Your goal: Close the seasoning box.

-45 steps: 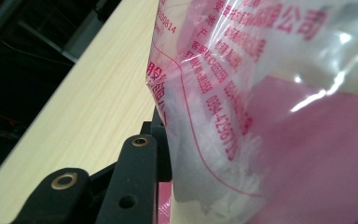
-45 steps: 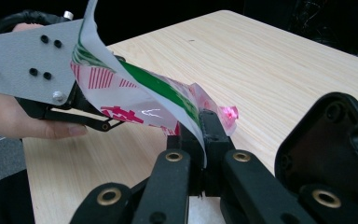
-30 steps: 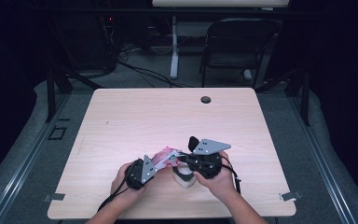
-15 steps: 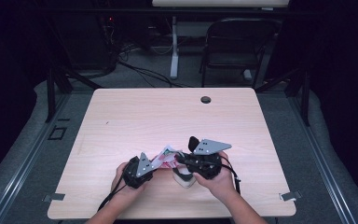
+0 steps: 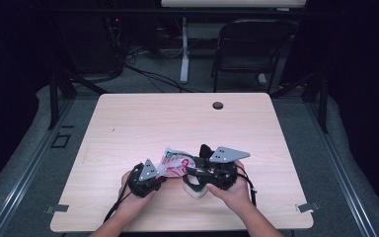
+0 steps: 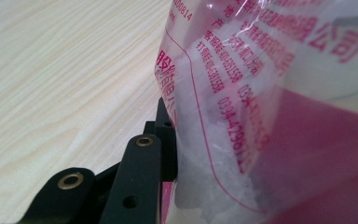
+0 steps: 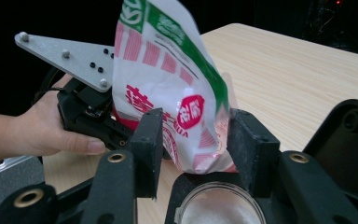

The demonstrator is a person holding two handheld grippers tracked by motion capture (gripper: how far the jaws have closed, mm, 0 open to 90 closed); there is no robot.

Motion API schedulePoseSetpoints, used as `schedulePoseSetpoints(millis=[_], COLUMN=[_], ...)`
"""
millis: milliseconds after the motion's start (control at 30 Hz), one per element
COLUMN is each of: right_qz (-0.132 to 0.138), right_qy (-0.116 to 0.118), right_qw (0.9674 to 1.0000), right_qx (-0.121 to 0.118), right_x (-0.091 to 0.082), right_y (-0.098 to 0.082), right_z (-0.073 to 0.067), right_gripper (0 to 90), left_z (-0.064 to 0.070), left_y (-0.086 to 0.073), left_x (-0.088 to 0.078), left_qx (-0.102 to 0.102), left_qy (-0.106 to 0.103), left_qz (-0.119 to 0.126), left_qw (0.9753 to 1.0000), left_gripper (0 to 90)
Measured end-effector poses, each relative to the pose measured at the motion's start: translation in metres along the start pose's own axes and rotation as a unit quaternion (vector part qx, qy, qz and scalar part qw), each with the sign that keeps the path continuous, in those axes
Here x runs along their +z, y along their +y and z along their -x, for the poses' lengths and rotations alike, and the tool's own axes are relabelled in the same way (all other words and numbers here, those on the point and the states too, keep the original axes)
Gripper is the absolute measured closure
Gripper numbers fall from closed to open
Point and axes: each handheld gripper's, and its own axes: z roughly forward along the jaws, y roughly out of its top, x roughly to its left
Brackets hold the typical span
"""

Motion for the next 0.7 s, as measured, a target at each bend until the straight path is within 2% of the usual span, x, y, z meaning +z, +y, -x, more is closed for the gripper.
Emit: schedulePoseSetpoints(millis=[133,233,400,500,700], right_qz=[0.014,0.018,0.028,0.026,0.027], right_qy=[-0.007,-0.012,-0.025,-0.028,-0.025], right_qw=[0.9998,0.9997,0.9992,0.9991,0.9991], right_qx=[0.008,0.009,0.012,0.017,0.021], right_x=[-0.004,-0.006,-0.009,-0.01,-0.009], right_y=[0.0,0.0,-0.001,-0.002,-0.002], right_z=[0.003,0.005,0.007,0.008,0.009], right_gripper=[54.7,54.7,54.7,54.7,54.7], left_z=[-0.007,-0.01,-0.016,-0.021,-0.031], left_y=[-0.003,-0.005,-0.008,-0.011,-0.017], left_x=[0.0,0.001,0.002,0.002,0.002], left_qx=[-0.028,-0.043,-0.071,-0.095,-0.15], left_qy=[-0.016,-0.02,-0.035,-0.041,-0.061], left_qz=[0.003,0.004,0.007,0.012,0.03], left_qw=[0.9995,0.9989,0.9969,0.9946,0.9864], left_gripper=[75.2,75.2,75.2,75.2,75.6])
